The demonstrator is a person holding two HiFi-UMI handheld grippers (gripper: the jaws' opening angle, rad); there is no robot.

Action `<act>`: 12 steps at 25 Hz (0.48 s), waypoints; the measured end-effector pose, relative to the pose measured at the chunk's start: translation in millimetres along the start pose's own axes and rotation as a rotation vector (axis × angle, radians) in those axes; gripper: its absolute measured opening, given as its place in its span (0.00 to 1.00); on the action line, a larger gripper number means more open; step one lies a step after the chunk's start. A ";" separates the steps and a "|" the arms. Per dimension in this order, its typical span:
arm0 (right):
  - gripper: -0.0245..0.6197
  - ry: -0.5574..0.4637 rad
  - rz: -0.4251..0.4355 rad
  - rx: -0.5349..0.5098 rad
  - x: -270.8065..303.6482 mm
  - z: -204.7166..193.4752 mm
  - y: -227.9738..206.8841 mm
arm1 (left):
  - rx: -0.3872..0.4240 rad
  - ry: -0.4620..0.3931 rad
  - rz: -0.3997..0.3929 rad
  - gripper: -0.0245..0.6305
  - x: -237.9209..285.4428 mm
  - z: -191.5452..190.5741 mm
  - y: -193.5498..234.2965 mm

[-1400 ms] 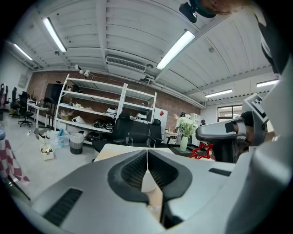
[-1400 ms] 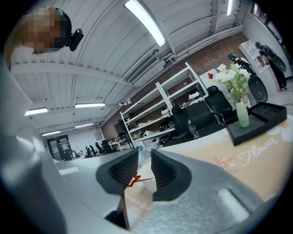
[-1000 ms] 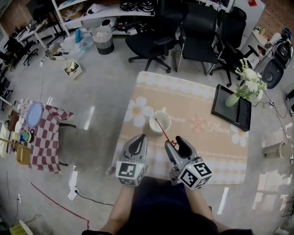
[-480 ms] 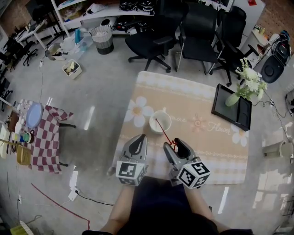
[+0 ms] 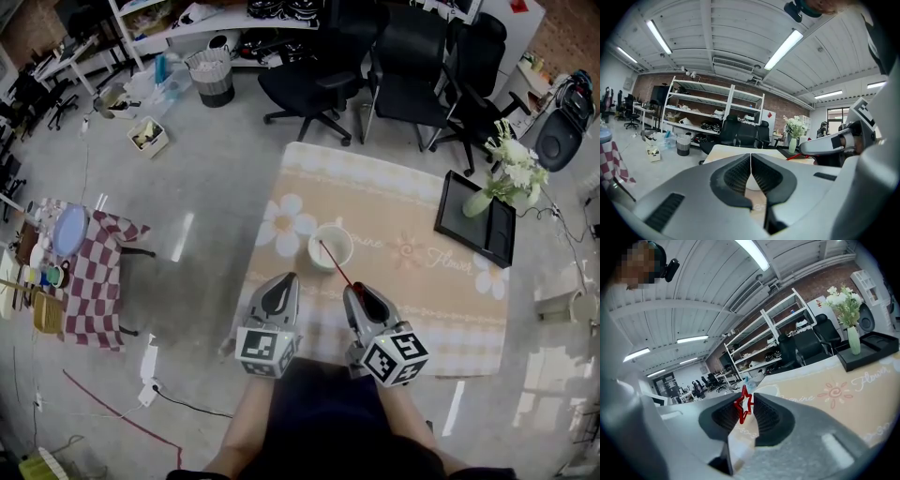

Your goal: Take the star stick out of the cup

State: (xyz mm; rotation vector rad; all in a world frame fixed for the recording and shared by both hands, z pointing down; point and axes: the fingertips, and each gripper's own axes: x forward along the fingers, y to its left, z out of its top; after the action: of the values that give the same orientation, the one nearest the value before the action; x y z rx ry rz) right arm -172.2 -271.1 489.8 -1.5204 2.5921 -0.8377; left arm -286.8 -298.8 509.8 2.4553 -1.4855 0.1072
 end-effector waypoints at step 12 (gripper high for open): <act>0.08 -0.036 -0.091 -0.028 -4.8 5.9 -10.0 | -0.006 0.003 -0.014 0.06 -4.2 -3.3 0.3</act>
State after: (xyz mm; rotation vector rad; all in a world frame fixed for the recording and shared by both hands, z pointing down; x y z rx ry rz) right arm -160.0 -273.6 488.1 -1.6561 2.5368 -0.7769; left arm -288.8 -294.5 512.1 2.4598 -1.4646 0.1029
